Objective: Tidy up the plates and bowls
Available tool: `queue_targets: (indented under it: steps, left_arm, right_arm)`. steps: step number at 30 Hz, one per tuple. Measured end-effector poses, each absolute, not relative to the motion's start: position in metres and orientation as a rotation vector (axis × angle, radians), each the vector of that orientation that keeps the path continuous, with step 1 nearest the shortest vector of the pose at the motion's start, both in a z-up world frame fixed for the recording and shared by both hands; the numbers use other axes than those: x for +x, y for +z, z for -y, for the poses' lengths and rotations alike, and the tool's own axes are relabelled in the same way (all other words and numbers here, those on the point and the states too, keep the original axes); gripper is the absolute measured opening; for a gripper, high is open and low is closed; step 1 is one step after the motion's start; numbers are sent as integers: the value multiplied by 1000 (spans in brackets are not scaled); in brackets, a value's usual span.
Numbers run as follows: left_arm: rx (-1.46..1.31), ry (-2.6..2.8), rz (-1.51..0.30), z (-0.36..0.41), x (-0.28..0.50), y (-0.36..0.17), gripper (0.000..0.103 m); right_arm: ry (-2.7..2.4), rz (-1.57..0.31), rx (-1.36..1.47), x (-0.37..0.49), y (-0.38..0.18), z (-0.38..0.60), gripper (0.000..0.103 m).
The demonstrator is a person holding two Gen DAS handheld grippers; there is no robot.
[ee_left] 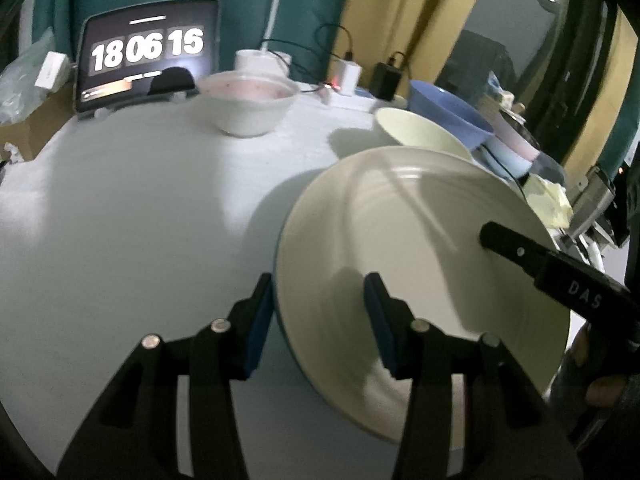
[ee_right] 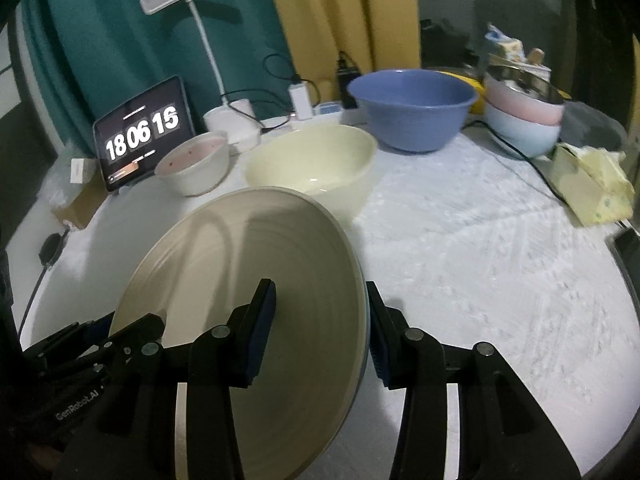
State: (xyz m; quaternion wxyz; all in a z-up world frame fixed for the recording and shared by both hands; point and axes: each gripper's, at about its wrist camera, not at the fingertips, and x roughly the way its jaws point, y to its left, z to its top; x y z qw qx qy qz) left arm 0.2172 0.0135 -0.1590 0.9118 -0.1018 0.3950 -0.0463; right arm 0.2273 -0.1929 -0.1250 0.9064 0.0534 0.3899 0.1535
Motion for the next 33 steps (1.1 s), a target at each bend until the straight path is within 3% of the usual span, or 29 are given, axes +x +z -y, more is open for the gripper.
queue_targets:
  steps: [33]
  left_arm:
    - [-233, 57, -832, -106, 225, -177, 47]
  right_arm:
    - [452, -881, 47, 269, -143, 86, 46]
